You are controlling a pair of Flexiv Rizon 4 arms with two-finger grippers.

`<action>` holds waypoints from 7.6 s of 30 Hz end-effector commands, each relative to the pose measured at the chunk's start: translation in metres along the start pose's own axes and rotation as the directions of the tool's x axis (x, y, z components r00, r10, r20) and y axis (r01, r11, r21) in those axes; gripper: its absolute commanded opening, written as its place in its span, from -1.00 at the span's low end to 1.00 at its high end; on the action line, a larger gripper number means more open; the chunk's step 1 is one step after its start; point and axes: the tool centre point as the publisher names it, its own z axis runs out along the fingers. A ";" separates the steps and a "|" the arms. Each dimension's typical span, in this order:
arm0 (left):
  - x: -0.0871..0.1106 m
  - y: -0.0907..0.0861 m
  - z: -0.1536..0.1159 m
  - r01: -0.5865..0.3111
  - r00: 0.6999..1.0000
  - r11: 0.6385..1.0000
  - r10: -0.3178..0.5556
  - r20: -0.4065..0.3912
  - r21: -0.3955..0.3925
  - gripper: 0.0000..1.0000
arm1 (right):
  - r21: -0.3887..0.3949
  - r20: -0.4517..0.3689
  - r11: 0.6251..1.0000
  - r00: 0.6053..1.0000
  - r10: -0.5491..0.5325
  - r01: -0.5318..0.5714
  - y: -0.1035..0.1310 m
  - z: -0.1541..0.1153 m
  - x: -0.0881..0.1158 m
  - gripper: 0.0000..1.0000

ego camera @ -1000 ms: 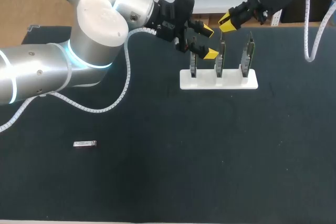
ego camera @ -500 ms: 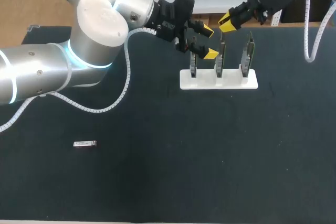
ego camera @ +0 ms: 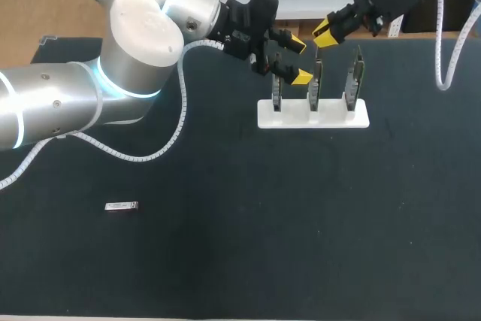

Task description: Pick up the optical module with the left hand, and insert it into the network port with the right hand.

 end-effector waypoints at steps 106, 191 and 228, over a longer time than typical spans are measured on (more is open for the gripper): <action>-0.001 0.001 0.001 0.002 1.000 1.000 -0.002 -0.004 0.002 1.00 | -0.015 0.006 1.000 1.000 0.011 -0.011 -0.002 0.006 0.007 -1.00; -0.001 0.001 0.001 0.002 1.000 1.000 -0.002 -0.004 0.002 1.00 | -0.036 0.127 0.998 0.990 0.055 -0.051 -0.001 -0.023 -0.010 -1.00; -0.001 0.001 0.001 0.002 1.000 1.000 -0.002 -0.004 0.002 1.00 | -0.069 0.095 0.996 0.994 0.056 -0.050 -0.005 -0.005 -0.004 -1.00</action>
